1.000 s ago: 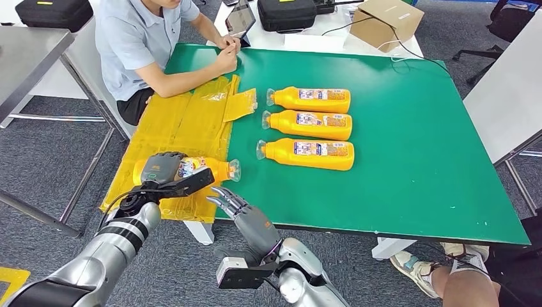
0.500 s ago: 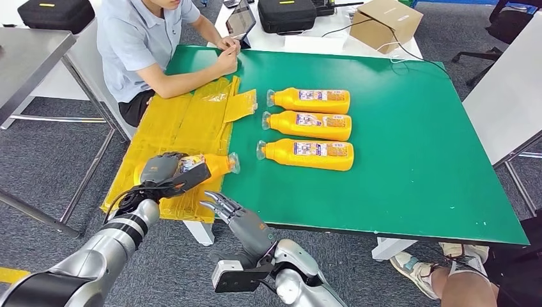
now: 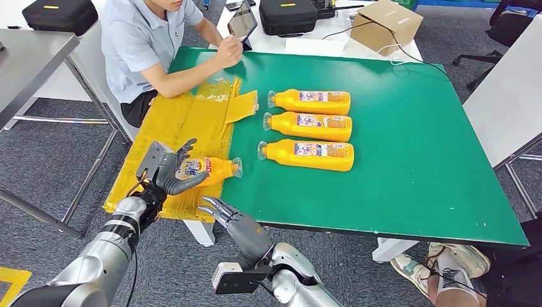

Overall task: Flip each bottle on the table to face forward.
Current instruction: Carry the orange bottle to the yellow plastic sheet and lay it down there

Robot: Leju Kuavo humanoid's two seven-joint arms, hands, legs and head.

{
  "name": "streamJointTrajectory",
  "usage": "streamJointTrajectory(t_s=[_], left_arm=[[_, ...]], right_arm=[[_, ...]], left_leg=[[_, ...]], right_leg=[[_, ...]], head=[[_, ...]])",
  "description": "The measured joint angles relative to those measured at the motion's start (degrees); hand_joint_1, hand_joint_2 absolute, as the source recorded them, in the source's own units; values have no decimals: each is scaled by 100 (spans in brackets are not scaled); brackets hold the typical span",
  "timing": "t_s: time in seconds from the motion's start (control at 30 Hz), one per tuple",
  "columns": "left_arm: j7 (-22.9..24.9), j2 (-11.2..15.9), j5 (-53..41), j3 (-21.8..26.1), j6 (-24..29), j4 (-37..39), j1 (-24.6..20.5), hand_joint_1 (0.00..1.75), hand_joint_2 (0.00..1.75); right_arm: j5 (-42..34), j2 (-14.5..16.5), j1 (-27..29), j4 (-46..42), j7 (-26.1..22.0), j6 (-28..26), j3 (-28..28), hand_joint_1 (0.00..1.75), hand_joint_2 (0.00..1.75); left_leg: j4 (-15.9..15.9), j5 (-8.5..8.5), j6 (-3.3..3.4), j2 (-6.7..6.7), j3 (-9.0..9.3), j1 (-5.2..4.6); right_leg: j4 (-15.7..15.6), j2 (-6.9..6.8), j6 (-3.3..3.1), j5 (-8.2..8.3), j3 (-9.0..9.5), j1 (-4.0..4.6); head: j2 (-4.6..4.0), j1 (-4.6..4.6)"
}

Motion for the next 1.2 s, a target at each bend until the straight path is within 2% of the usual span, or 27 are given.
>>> streamJointTrajectory(t_s=[0.07, 0.23, 0.37, 0.5, 0.6, 0.67, 0.73, 0.83, 0.9, 1.07, 1.2], left_arm=[[-36, -37, 510, 21, 92, -396, 237, 0, 175], [-41, -252, 1717, -23, 595, -1593, 799, 0, 175], [-48, -363, 2353, -73, 789, -2233, 1050, 0, 175], [101, -527, 3509, -122, 1124, -3124, 1431, 0, 175], [131, -563, 3733, -276, 1362, -3840, 1807, 0, 175], [-33, -567, 3474, -414, 1648, -4351, 2128, 0, 175], [-321, -566, 2901, -555, 2029, -4862, 2492, 0, 175], [-611, -566, 2110, -734, 2481, -5585, 3073, 0, 175], [-695, -567, 1731, -816, 2699, -5965, 3398, 0, 175], [-730, -576, 1376, -948, 2946, -6554, 3856, 0, 175], [-600, -606, 1249, -1001, 3059, -6931, 4138, 0, 175]], right_arm=[[-32, 19, -12, 48, -23, -29, 0, 0, 0], [-50, 34, -20, 71, -28, -125, 0, 0, 0], [-67, 37, -7, 55, -159, -380, -3, 0, 175], [-264, 36, 119, -187, -472, -1100, -79, 0, 175], [-252, 8, 265, -526, -513, -1699, -256, 0, 175], [290, -39, 360, -761, -244, -2279, -463, 0, 175], [1249, -124, 419, -914, 334, -2667, -770, 0, 175], [2524, -329, 448, -1032, 1250, -2789, -1325, 0, 175], [3120, -462, 452, -1090, 1688, -2790, -1679, 0, 175], [3842, -687, 451, -1184, 2337, -2713, -2189, 0, 175], [4408, -897, 450, -1198, 3055, -2171, -2463, 0, 175]], left_leg=[[0, 1, 0, 2, -6, 0], [2, 2, 2, -4, -39, 0], [2, 0, 2, -1, -50, -1], [2, -3, 1, -1, -56, -1], [2, -4, 1, 0, -59, -1], [2, -5, 1, 1, -60, -1], [2, -6, 1, 2, -61, -1], [2, -8, 3, -3, -62, -3], [2, -9, 5, -4, -63, -5], [2, -9, 5, 0, -62, -6], [2, -9, 5, -1, -62, -5]], right_leg=[[1, 1, 1, 1, -9, 0], [1, 0, 2, 1, -36, -1], [-1, 1, 2, 1, -50, -2], [-2, 1, 2, 0, -56, -2], [-2, 1, 2, -1, -61, -1], [-2, 1, 1, -1, -62, -1], [-3, 1, 1, -2, -62, -2], [-5, 0, 2, -4, -63, -5], [-6, 0, 3, -4, -63, -7], [-6, 1, 4, -2, -62, -6], [-5, 1, 4, -2, -62, -2]], head=[[0, 0], [0, 1], [0, 0], [0, 1], [0, 0], [0, -1], [0, -2], [0, -1], [0, 1], [0, -2], [0, -1]])
